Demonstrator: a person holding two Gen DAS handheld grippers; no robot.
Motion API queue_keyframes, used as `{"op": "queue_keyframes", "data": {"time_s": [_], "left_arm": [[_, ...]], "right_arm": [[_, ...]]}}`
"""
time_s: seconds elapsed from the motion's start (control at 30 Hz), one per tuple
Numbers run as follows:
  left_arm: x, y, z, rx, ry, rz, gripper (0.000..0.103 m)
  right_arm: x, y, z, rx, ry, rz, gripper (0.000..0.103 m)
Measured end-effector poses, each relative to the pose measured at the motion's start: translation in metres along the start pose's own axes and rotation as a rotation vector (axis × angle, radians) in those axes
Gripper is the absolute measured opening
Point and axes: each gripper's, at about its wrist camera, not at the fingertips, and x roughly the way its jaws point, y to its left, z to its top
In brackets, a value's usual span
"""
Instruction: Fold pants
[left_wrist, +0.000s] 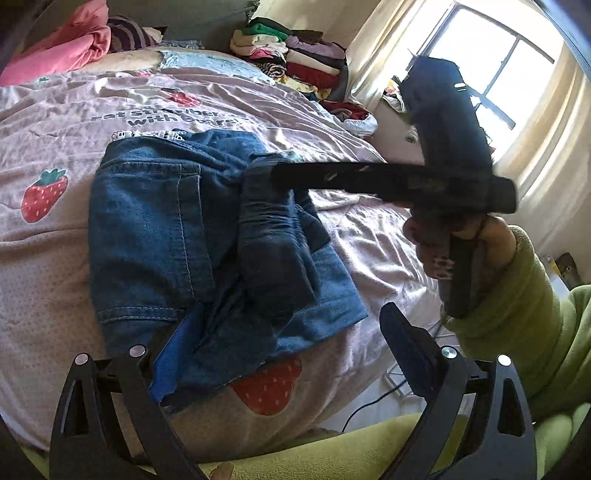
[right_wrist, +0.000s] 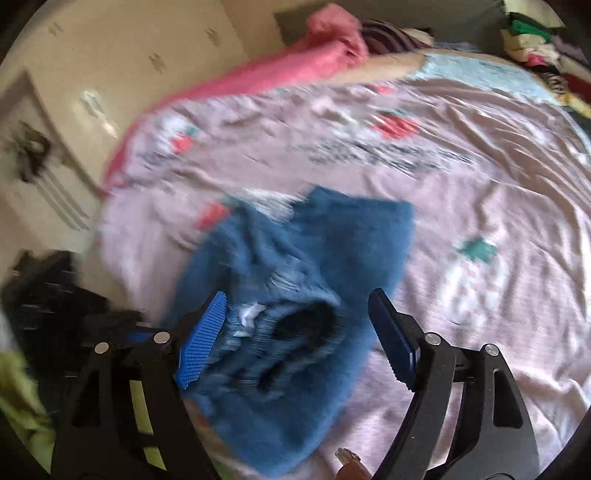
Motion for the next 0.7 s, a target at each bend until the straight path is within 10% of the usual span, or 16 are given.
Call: {"op": "queue_keyframes", "data": {"time_s": [0.3, 0.7], "left_arm": [[-0.037, 0.000, -0.003, -0.023, -0.077, 0.037, 0.098], [-0.099, 0.052, 0.026, -0.121, -0.197, 0.297, 0.098]], "right_arm": [[-0.024, 0.004, -0.003, -0.041, -0.073, -0.037, 0.073], [-0.086, 0.055, -0.031, -0.292, -0.206, -0.040, 0.085]]}}
